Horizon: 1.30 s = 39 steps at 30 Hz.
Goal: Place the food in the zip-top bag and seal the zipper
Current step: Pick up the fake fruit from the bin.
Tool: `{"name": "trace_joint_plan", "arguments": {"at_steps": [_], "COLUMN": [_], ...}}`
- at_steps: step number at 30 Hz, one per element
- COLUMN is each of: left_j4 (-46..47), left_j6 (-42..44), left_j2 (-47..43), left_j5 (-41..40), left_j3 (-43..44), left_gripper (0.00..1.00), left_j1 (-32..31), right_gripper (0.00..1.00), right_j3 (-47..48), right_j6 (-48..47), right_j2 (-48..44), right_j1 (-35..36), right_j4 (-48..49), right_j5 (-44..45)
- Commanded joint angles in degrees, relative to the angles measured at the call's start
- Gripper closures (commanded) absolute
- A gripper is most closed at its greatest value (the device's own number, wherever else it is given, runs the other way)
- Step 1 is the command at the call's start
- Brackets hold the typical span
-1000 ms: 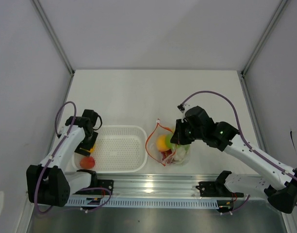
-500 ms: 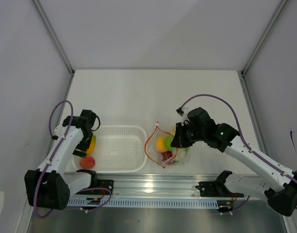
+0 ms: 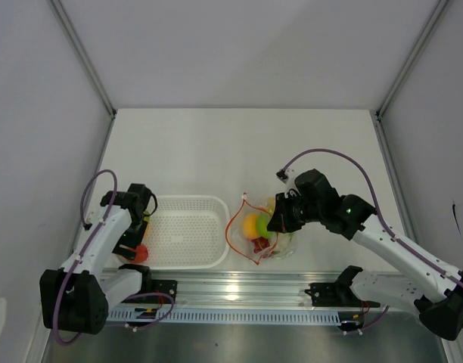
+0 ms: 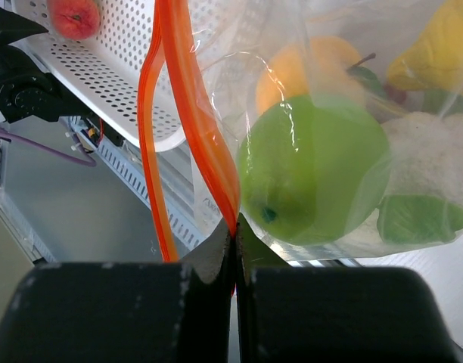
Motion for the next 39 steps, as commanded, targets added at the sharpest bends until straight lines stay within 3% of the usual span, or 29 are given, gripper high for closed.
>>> {"name": "trace_joint_plan", "arguments": {"at_steps": [1,12,16,21,24,26,30,32,36,39], "left_j4": [-6.3,1.0,2.4,2.8,3.8,3.8,2.8,2.3,1.5,1.7], "left_j6": [1.4,3.4,4.0,5.4,7.5,8.0,8.6,9.3,10.3,11.6], "left_j2": [1.3,8.2,7.3,6.3,5.9,5.6,5.5,5.6,5.7,5.7], "left_j5": [0.6,3.7,3.9,3.2,4.2,4.5,3.2,2.7,2.2,2.8], "left_j3": [0.4,-2.8,-3.9,-3.5,-2.2,-1.6,3.2,4.8,10.6,13.9], "left_gripper": [0.24,0.28,0.49,0.55,0.70,0.73,0.76,0.87,0.99,0.99], "left_j1": [0.5,0.5,0.5,0.5,0.5,-0.3,-4.2,-6.2,-11.3,-15.9], "right_gripper": [1.00,1.00,1.00,1.00,1.00,1.00,1.00,1.00,1.00,1.00], "right_j3": [-0.3,-0.4,-0.4,-0.6,-0.8,-0.9,-0.6,-0.4,1.0,1.8], "right_j6": [0.4,1.6,2.0,2.7,2.9,2.9,3.3,3.6,4.6,5.6], "right_j2": [-1.4,-2.4,-2.6,-2.5,-2.3,-2.3,-2.1,-2.2,-2.2,-2.5], "right_j1": [-0.2,-0.3,-0.3,-0.3,-0.3,-0.3,-0.3,-0.3,-0.4,-0.4], "right_j4": [1.0,0.1,0.0,0.7,0.8,0.7,-0.3,-0.9,-2.4,-3.5], "right_j5": [-0.6,0.4,0.6,0.6,0.7,1.3,3.0,4.2,5.6,7.1]}}
